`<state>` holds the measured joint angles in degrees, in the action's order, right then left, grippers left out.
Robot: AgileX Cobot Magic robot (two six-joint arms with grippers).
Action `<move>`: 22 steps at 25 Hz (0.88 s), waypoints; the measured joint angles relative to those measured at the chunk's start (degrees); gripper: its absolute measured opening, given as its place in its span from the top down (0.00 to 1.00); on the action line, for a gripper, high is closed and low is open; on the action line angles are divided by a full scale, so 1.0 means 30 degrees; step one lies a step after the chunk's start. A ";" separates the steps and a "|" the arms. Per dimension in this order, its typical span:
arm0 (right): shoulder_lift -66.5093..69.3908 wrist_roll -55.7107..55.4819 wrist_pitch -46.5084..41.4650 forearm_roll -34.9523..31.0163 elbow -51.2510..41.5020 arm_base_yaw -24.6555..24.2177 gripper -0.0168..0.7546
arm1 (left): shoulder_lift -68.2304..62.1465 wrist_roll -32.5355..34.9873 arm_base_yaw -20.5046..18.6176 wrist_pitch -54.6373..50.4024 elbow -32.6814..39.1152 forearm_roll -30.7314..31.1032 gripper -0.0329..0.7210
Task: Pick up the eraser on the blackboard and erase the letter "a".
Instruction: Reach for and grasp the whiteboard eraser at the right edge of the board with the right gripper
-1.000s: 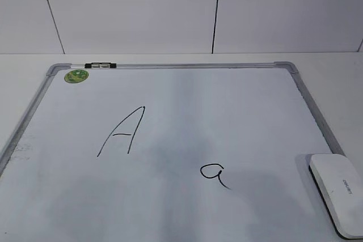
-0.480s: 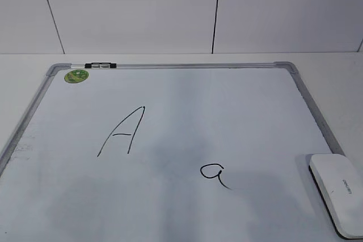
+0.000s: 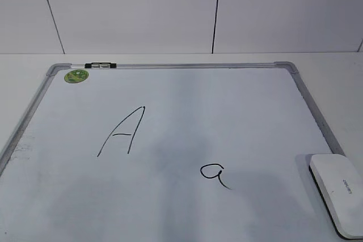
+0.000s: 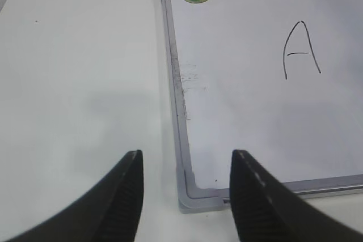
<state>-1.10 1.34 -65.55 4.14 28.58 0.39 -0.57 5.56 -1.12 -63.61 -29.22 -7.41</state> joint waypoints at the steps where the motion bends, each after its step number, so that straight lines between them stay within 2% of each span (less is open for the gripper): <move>1: 0.0000 0.0000 0.0000 0.0000 0.0000 0.0000 0.25 | 0.0000 0.0000 0.0000 0.0000 0.0000 0.0000 0.46; 8: 0.0000 0.0000 0.0000 0.0000 0.0278 0.0000 0.25 | 0.0000 0.0000 0.0000 0.0000 0.0000 0.0000 0.46; 14: 0.0188 0.0000 0.0000 -0.0252 0.2096 0.0000 0.25 | 0.0000 0.0000 0.0000 0.0000 0.0000 0.0000 0.46; 22: 0.4050 0.0000 -0.0376 -0.0692 0.4766 0.0000 0.25 | 0.0000 0.0000 0.0000 0.0000 0.0000 0.0000 0.46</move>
<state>11.05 1.34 -66.68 2.06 42.88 0.39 -0.57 5.56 -1.12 -63.61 -29.22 -7.41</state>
